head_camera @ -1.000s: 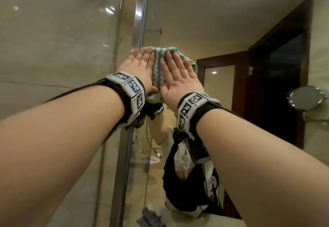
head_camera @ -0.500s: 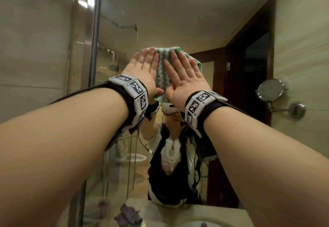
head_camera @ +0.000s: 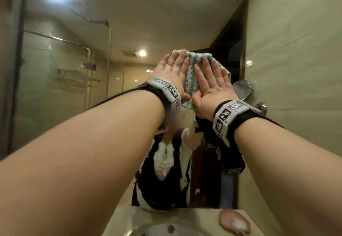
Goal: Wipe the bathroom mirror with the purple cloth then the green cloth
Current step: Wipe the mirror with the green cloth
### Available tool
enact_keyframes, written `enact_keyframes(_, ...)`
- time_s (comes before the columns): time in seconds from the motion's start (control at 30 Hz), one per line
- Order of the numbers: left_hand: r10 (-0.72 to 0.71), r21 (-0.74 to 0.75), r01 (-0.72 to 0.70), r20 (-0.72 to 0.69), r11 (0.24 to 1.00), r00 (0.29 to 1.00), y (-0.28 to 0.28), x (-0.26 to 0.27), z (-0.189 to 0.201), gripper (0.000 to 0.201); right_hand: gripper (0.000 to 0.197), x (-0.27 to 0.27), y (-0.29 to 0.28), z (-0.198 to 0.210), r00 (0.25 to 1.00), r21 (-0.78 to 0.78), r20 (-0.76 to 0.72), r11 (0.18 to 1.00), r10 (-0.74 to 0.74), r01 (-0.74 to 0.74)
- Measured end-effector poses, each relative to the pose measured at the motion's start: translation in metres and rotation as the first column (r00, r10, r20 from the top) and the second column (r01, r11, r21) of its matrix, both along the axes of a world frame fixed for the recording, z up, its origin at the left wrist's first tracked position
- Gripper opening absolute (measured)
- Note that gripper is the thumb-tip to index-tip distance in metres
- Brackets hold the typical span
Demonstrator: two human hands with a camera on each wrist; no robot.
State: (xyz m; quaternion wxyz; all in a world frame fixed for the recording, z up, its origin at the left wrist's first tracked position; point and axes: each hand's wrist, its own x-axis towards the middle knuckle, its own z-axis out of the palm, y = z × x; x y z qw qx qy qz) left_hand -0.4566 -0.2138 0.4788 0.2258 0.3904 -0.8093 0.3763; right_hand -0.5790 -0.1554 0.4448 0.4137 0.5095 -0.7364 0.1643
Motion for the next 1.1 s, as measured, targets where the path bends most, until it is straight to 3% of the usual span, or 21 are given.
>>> enact_keyframes(0.2,0.010,-0.022,-0.010,-0.005,1.000,1.000,0.027,-0.046,-0.001,0.097,0.068,-0.044,0.028,-0.003,1.000,0.009,0.003,1.000,-0.017,0.017)
enact_keyframes(0.53,0.039,-0.027,-0.038,0.016,0.999,0.999,0.021,-0.033,-0.005,0.096,0.069,-0.026,0.016,-0.009,1.000,-0.037,0.030,0.999,0.003,-0.002)
enact_keyframes(0.83,0.186,0.038,-0.186,0.009,0.982,0.983,-0.020,0.038,-0.017,0.097,0.068,0.045,-0.028,-0.016,0.995,0.024,-0.062,0.997,0.072,-0.071)
enact_keyframes(1.1,0.308,0.118,-0.303,-0.028,0.946,0.951,-0.088,0.150,-0.030,0.097,0.066,0.157,-0.104,-0.023,0.980,0.073,-0.156,0.991,0.123,-0.113)
